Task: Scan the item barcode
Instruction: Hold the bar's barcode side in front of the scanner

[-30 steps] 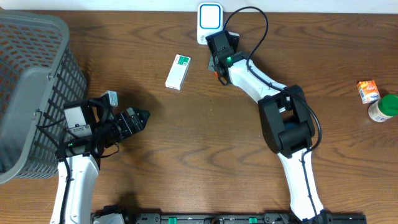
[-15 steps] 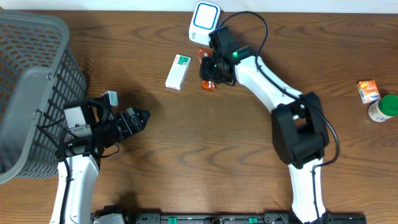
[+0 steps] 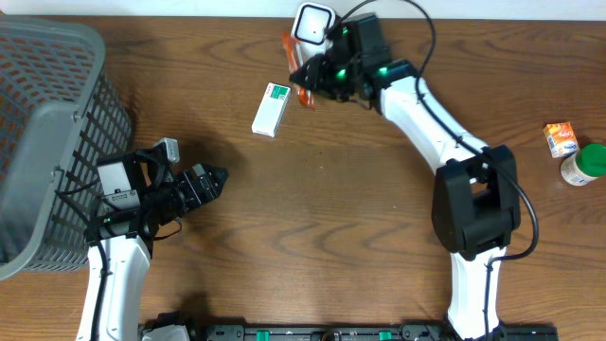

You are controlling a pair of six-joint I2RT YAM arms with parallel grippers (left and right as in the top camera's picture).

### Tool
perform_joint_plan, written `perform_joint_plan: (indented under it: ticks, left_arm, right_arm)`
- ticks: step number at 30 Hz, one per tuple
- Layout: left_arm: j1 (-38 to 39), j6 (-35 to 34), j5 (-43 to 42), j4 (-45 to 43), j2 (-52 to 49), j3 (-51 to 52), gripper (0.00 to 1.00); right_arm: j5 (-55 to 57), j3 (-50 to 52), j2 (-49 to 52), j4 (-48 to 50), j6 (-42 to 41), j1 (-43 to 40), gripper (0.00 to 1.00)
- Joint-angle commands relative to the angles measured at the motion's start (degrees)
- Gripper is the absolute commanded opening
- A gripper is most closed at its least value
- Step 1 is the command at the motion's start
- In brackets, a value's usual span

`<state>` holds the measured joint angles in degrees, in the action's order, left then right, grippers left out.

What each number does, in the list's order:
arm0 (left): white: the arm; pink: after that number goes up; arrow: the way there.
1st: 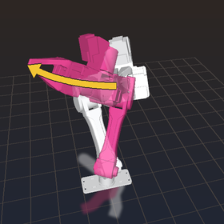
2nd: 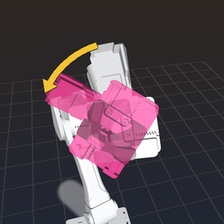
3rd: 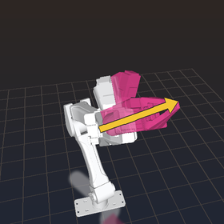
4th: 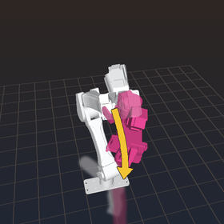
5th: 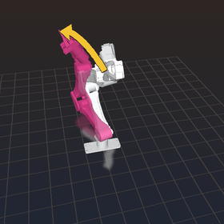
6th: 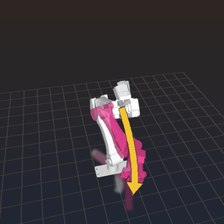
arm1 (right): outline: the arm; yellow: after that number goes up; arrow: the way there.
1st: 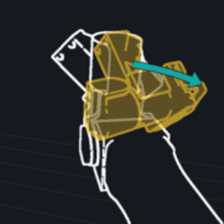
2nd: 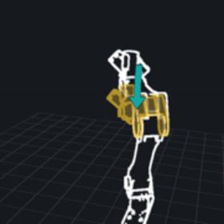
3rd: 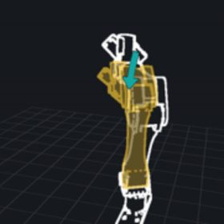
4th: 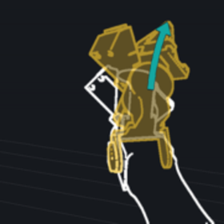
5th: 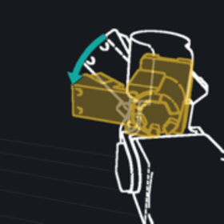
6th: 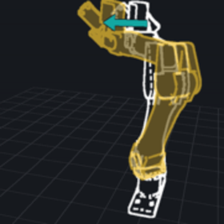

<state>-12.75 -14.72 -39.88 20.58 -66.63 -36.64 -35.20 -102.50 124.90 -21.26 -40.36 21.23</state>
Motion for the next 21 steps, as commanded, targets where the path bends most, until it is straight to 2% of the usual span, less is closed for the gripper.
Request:
perform_joint_plan:
  ticks: [1,4,6,10,14,16,21]
  left_arm:
    - [-0.46,1.18,0.76,-0.04,0.42,-0.07,0.86]
    - [-0.46,1.18,0.74,-0.04,0.42,-0.07,0.86]
    - [-0.46,1.18,0.76,-0.07,0.42,-0.07,0.86]
    - [-0.46,1.18,0.76,-0.04,0.42,-0.07,0.86]
    - [-0.46,1.18,0.76,-0.04,0.42,-0.07,0.86]
    - [-0.46,1.16,0.76,-0.04,0.42,-0.07,0.86]
    - [-0.46,1.18,0.76,-0.04,0.42,-0.07,0.86]
  right_arm:
    - [-6.97,0.15,2.19,3.19,-7.04,-1.77,0.17]
    - [-11.26,0.15,5.14,9.92,-11.91,-2.95,0.17]
    - [-16.9,0.15,8.41,19.08,-17.62,-3.48,0.17]
    - [-25.18,0.15,15.78,43.63,-32.87,-4.04,0.14]
    - [-27.71,0.15,21.22,66.55,-45.97,-4.85,0.16]
    - [-27.87,0.15,22.95,71.97,-51.25,-5.53,0.16]
    - [-28.96,0.15,25.88,72.78,-55.84,-7.19,0.15]
